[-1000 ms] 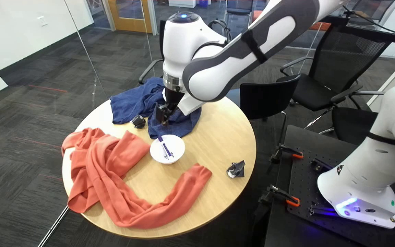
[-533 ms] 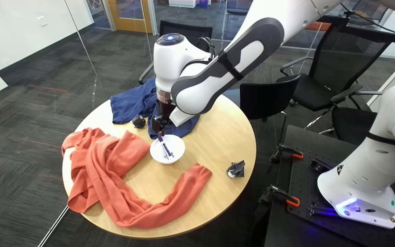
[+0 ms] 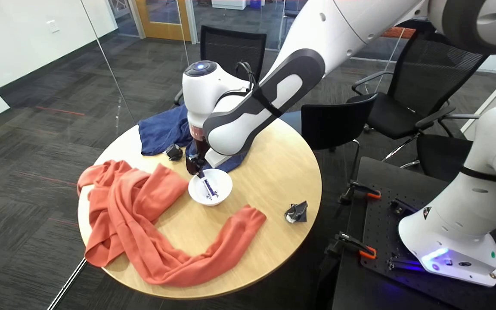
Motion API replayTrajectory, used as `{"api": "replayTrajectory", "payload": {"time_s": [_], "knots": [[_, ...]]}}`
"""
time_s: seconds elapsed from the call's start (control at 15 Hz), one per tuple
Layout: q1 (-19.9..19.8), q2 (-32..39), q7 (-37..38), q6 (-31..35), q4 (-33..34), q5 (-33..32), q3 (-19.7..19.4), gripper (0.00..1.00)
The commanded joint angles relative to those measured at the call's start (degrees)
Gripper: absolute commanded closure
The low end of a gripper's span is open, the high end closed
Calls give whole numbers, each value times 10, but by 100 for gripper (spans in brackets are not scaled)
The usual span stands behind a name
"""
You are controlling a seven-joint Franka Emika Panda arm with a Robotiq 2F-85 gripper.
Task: Remove the marker from the bowl and put it on the table
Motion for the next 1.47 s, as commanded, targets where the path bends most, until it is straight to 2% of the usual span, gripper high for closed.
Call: {"api": "replayTrajectory", "payload": {"time_s": [0.0,1.13,1.33,1.4], "knots": [[13,36,9,-34,45,15,-13,0],[11,130,2,-92,138,44,-14,0],[10,142,1,-96,150,45,-14,24],[10,145,1,-96,153,46,-14,27]]}}
